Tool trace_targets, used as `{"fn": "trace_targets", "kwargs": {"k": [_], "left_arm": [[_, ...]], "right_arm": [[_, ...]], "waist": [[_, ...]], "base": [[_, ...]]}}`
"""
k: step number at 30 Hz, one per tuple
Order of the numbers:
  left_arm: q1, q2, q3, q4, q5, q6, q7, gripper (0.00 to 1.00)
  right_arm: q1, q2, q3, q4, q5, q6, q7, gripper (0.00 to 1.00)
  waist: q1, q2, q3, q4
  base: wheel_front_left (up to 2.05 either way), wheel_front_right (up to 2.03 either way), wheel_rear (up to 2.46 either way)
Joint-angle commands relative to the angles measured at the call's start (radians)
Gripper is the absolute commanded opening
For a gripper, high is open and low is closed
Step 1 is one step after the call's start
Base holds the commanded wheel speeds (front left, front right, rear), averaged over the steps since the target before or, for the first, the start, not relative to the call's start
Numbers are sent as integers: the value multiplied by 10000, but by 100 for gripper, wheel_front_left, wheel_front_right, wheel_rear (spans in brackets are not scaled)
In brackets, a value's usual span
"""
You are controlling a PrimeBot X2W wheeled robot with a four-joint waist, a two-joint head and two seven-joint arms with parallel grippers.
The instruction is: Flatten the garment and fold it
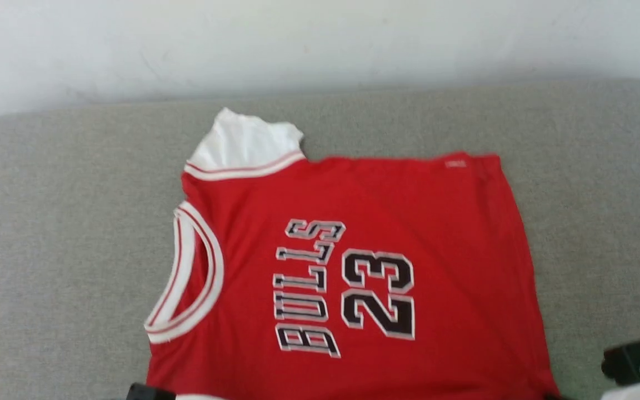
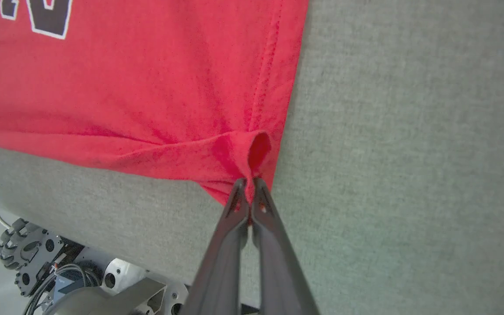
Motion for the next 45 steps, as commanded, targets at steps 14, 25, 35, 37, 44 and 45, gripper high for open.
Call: {"fn": "trace_targets", "kwargs": {"k": [14, 25, 35, 37, 44, 45], "left_arm": [[-112, 673, 344, -764, 421, -34, -344, 0], [-3624, 851, 432, -397, 2393, -1077, 589, 0], [-6004, 132, 515, 1030, 3011, -2027, 688, 0], [-6227, -79, 432, 1364, 3079, -2165, 611, 0], [-6364, -727, 35, 2646, 3148, -2356, 444, 1], [-6342, -833, 8, 2804, 3120, -2347, 401, 18]], "right_arm": [[683, 354, -1020, -1130, -276, -17, 216, 0], [-1803, 48, -666, -1204, -868, -17, -366, 0], [-3915, -134, 35, -408, -1115, -17, -539, 0], [-4211, -144, 232, -176, -1117, -17, -515, 0], [-4711, -121, 876, 717, -880, -17, -280, 0], [-4733, -109, 887, 820, -825, -17, -286, 0]], "waist": [[2, 0, -210, 102], [2, 0, 1213, -213], [2, 0, 2519, -475], [2, 0, 2722, -474], [2, 0, 2998, -384], [2, 0, 2992, -363]], "base": [[0, 0, 0], [0, 0, 0], [0, 0, 0], [0, 0, 0], [0, 0, 0], [0, 0, 0]]}}
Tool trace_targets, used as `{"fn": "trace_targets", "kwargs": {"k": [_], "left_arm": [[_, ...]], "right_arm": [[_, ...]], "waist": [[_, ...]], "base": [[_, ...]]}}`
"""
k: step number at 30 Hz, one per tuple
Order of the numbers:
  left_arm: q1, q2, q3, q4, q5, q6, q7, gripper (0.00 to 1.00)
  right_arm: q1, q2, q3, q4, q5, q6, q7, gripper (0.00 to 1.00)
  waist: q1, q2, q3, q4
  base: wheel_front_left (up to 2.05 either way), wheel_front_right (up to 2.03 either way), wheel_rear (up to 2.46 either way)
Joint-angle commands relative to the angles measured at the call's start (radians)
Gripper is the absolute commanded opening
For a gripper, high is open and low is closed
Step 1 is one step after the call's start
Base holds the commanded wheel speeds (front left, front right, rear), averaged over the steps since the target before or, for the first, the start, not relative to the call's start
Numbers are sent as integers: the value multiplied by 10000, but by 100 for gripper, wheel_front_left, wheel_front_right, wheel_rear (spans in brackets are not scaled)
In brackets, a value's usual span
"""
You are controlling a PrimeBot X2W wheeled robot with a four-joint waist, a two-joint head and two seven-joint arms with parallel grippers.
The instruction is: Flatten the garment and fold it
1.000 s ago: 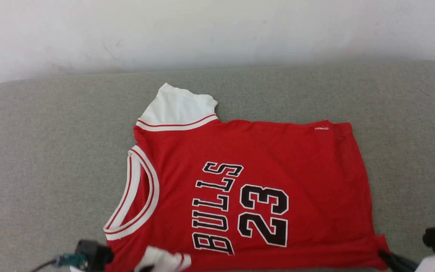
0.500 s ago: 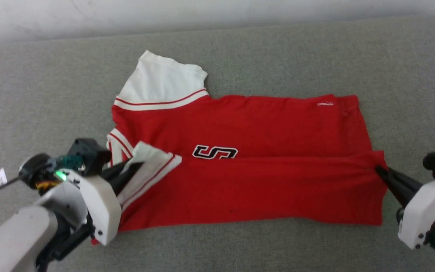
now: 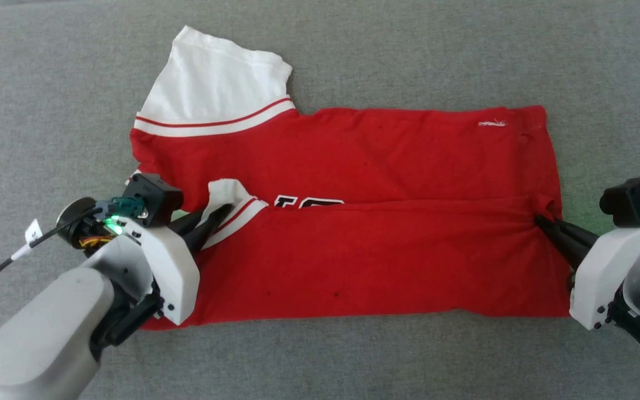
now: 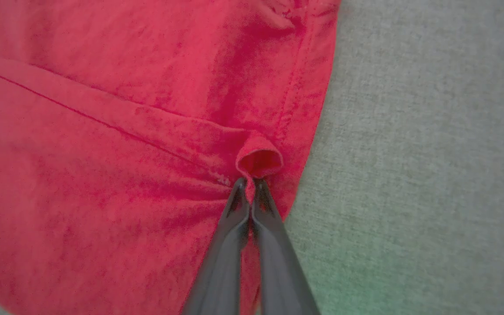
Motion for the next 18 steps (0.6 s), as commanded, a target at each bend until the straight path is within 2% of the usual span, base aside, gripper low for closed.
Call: {"fn": "trace_targets", "kwargs": {"k": [1, 2, 3, 4, 5, 6, 11, 14, 17, 18], "left_arm": [[19, -169, -145, 275, 8, -45, 25, 35], [32, -248, -160, 391, -15, -42, -18, 56], [43, -331, -153, 488, -55, -34, -81, 98], [49, -409, -130, 581, -95, -13, -157, 100], [51, -468, -111, 666, -108, 12, -234, 100], [58, -512, -88, 749, -112, 42, -320, 100], [272, -678, 192, 896, -257, 267, -986, 100], [640, -686, 520, 555, -311, 685, -1624, 100], [1301, -636, 991, -36, -437, 1280, -2432, 100], [1301, -636, 991, -36, -437, 1280, -2432, 100]], "right_arm": [[10, 36, 117, 291, 70, -21, 70, 0], [8, 45, 109, 379, 131, -21, 92, 0], [7, 57, 82, 447, 179, -21, 98, 12], [16, 64, 67, 484, 230, -21, 103, 42], [34, 59, 64, 499, 280, -21, 121, 78], [47, 63, 42, 497, 329, -21, 98, 100], [199, 55, -82, 318, 516, -21, -209, 100], [437, 49, -340, 30, 570, -21, -521, 100], [792, 123, -807, -389, 392, -21, -1075, 100], [792, 123, -807, -389, 392, -21, -1075, 100]], "waist": [[1, 0, 10, 53], [1, 0, -3, 74], [1, 0, -25, 96], [1, 0, -62, 119], [1, 0, -109, 137], [1, 0, -169, 147], [1, 0, -643, 180], [1, 0, -1068, 219], [1, 0, -1550, 254], [1, 0, -1550, 254]], "base": [[0, 0, 0], [0, 0, 0], [0, 0, 0], [0, 0, 0], [0, 0, 0], [0, 0, 0], [0, 0, 0], [0, 0, 0], [0, 0, 0], [0, 0, 0]]}}
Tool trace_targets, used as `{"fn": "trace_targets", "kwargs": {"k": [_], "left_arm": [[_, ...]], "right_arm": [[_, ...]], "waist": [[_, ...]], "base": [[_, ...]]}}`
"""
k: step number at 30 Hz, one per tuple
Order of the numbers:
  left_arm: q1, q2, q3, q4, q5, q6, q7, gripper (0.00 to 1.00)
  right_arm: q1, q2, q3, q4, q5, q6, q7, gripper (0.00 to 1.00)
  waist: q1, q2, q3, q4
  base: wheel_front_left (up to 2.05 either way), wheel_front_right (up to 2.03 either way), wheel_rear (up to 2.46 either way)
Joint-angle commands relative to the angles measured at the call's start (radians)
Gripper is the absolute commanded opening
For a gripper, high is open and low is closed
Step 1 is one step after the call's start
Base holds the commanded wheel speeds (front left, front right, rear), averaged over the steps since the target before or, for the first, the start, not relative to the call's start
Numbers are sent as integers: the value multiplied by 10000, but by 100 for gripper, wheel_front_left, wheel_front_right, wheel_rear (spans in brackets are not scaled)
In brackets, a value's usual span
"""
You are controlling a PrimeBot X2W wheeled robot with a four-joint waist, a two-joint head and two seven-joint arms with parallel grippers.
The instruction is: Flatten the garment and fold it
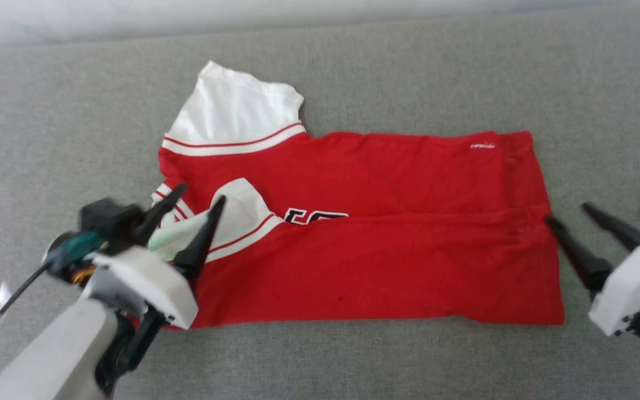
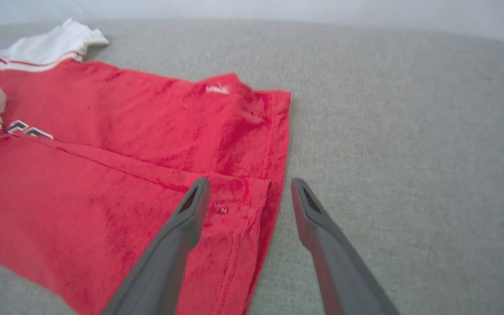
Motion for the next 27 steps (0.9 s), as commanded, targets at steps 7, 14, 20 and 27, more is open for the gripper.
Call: {"fn": "trace_targets", "kwargs": {"k": [7, 14, 20, 27], "left_arm": [[2679, -77, 1449, -1762, 164, 2012, -2269, 100], [4219, -1221, 2559, -2503, 1025, 2401, -2407, 100], [5581, -2621, 3475, -2353, 1802, 2174, -2411, 100], [5750, -2484, 3546, -1457, 2275, 1650, -2063, 100]], "right_arm": [[1523, 1504, -2170, -1072, -1927, -11, -2205, 100], [2768, 2905, -2850, -1602, -3410, -11, -3577, 100], [3641, 3944, -3003, -1444, -4361, -11, -4481, 100], [3584, 4125, -2820, -1116, -4589, -11, -4664, 100]], "waist": [[-1, 0, -1430, 227], [-1, 0, -1804, 404], [-1, 0, -2156, 499], [-1, 0, -2278, 477]], "base": [[0, 0, 0], [0, 0, 0], [0, 0, 0], [0, 0, 0]]}}
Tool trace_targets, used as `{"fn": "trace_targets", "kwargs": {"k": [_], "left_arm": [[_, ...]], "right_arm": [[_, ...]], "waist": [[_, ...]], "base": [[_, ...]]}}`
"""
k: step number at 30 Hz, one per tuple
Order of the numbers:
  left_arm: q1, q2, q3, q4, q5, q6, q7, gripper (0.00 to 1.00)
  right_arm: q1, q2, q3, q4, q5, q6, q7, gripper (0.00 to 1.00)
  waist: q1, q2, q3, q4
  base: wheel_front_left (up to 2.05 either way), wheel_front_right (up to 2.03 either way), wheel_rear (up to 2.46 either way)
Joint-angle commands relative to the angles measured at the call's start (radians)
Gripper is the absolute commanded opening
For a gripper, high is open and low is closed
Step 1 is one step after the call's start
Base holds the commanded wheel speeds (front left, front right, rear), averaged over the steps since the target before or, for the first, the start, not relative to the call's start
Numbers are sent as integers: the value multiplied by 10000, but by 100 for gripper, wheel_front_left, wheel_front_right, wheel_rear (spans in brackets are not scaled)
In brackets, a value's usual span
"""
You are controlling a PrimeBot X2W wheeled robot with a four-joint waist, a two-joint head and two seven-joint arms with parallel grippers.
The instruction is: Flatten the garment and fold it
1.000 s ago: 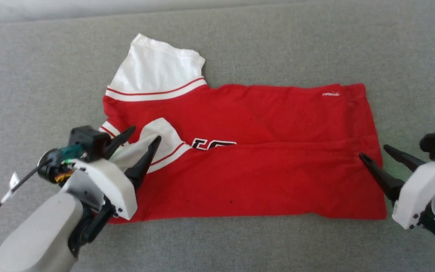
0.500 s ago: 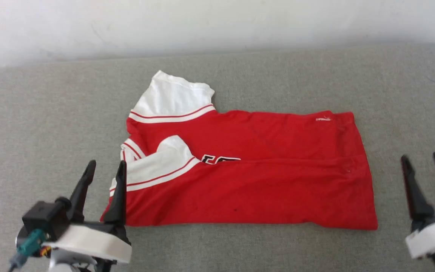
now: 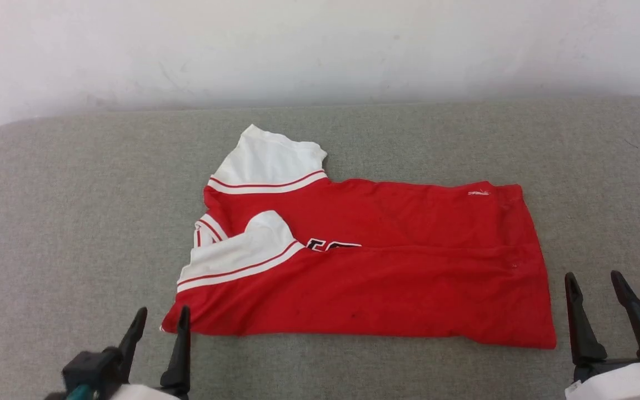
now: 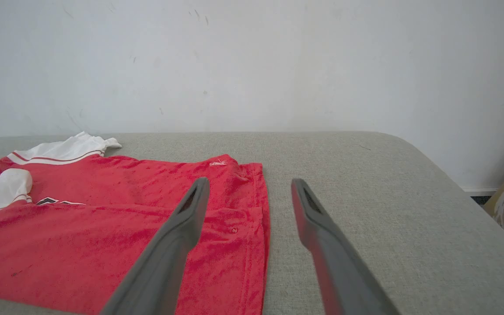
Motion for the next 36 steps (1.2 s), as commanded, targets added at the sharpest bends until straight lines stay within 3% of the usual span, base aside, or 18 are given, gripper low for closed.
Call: {"fn": "trace_targets", "kwargs": {"k": [1, 10, 13, 20, 21, 23, 32, 36], "left_arm": [[-216, 176, -37, 69, 108, -74, 161, 100], [-1910, 1576, -945, 881, -187, -1148, 4172, 100], [-2352, 1847, -1061, 1223, -391, -1287, 5286, 100], [-2693, 1747, -1055, 1881, -1500, -1321, 7183, 100], [-2672, 1752, -1147, 1950, -1647, -1382, 7526, 87], [-2614, 1675, -1165, 2003, -1980, -1403, 7930, 0], [-1963, 1234, -627, 1661, -2558, -1135, 7115, 0], [-1679, 1207, -587, 1437, -2560, -1068, 6879, 0]], "right_arm": [[-98, -7, 0, 27, -73, -9, -38, 100], [-322, -29, 206, 92, -110, -9, 125, 100], [-342, -21, 302, 85, -94, -9, 171, 100], [-463, -39, 390, 76, -90, -9, 252, 100], [-472, -52, 408, 89, -90, -9, 269, 100], [-501, -81, 471, 119, -86, -9, 308, 100], [-1029, -712, 758, 46, 315, -9, 962, 100], [-1086, -914, 324, 128, 876, -9, 2580, 100]], "waist": [[1, 0, 31, 4], [1, 0, 593, -76], [1, 0, 834, -190], [1, 0, 1219, -424], [1, 0, 1232, -441], [1, 0, 1238, -477], [1, 0, 834, -465], [1, 0, 768, -409]], "base": [[0, 0, 0], [0, 0, 0], [0, 0, 0], [0, 0, 0], [0, 0, 0], [0, 0, 0], [0, 0, 0], [0, 0, 0]]}}
